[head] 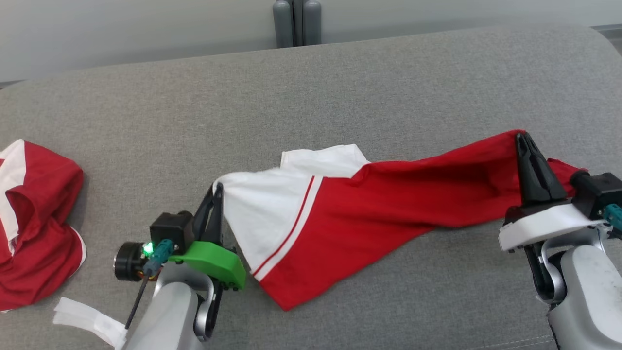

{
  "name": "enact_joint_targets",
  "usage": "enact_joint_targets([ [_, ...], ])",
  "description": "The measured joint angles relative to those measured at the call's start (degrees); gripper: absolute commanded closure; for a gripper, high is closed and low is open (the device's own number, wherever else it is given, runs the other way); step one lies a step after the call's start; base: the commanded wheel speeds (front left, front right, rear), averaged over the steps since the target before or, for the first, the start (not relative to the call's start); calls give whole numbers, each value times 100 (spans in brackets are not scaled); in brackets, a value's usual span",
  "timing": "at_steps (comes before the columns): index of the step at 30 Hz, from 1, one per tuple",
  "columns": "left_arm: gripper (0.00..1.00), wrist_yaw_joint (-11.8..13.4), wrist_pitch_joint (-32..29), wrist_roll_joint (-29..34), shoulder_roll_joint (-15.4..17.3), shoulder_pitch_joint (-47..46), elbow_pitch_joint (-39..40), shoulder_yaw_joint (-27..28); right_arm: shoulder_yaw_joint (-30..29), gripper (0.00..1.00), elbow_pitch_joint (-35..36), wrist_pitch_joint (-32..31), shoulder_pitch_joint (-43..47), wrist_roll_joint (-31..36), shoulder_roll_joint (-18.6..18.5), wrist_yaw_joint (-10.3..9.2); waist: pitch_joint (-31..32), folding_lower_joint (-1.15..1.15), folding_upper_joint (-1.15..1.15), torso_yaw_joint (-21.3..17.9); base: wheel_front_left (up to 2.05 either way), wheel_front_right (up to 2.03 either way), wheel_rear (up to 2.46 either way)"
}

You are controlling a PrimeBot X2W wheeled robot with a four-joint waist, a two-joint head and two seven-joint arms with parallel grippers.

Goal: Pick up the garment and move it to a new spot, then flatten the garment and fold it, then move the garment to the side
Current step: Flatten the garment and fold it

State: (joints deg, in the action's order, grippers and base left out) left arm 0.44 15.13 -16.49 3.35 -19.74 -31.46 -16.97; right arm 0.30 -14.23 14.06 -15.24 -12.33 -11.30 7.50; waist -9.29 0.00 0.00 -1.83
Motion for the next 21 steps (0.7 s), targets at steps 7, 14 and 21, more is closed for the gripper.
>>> enact_joint_targets([
  [7,100,-250,0,400,324,-436,1273,299,367,100,172,-109,-910,-147,-510,0,230,0,0,25,0,0,0],
  [14,100,-404,2,546,661,-1461,1961,611,569,100,482,-256,-2071,-341,-943,0,545,0,0,-2,0,0,0],
  [21,100,-450,-124,543,878,-1934,2476,724,420,100,1050,-613,-2437,-405,-1121,0,881,0,0,-37,0,0,0],
])
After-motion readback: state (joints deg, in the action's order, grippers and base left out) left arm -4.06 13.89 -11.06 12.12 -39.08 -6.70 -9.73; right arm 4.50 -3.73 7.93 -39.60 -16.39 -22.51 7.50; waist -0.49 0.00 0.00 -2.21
